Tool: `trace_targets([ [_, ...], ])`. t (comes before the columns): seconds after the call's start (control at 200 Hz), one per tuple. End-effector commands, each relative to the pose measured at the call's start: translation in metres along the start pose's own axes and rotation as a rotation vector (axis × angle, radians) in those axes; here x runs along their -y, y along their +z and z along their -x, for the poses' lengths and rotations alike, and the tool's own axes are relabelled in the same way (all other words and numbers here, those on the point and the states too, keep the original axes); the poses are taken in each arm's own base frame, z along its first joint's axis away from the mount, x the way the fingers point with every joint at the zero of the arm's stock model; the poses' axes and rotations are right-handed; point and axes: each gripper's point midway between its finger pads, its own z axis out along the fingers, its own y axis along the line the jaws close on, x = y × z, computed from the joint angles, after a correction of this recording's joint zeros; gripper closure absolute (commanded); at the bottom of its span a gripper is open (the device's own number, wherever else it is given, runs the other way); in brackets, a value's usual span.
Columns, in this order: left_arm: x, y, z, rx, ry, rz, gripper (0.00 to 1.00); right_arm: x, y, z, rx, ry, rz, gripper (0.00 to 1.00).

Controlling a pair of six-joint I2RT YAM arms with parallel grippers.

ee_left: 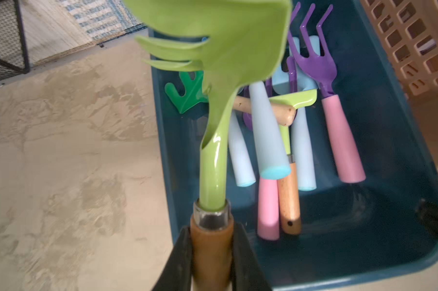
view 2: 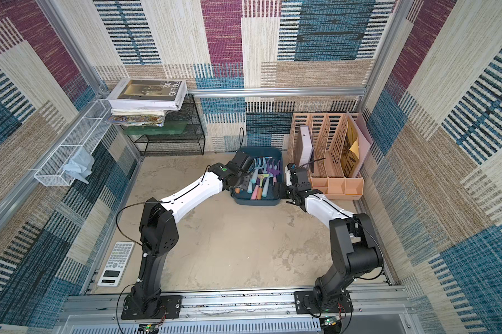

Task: Take the hand rake out of the storage box
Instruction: Pick up the rake from the storage box, then place the rake at the center of the board.

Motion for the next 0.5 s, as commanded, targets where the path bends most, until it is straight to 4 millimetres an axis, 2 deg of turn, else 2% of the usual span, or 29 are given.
trace_targets([
  [0.0,-0.032,-0.029,0.002,0.026,0.029,0.082,0.95,-0.005,-0.001,0.007,0.022,-0.004,0.019,0.04],
  [0.095,-0.069,-0.049,-0.005,0.065,0.048,0.094,0.94,-0.005,-0.003,0.008,0.028,-0.004,0.02,0.04],
  [0.19,-0.112,-0.049,-0.032,0.063,0.11,0.072,0.93,-0.006,-0.004,0.008,0.032,-0.003,0.025,0.04],
  [0.371,-0.239,-0.027,-0.096,-0.076,0.045,0.318,0.95,-0.008,-0.003,0.007,0.028,-0.004,0.033,0.04],
  [0.421,-0.261,-0.02,-0.11,-0.13,0.015,0.349,0.96,-0.007,-0.002,0.007,0.025,-0.007,0.033,0.04],
  [0.491,-0.28,-0.008,-0.121,-0.171,-0.009,0.364,0.97,-0.006,0.001,0.005,0.014,-0.007,0.027,0.04],
])
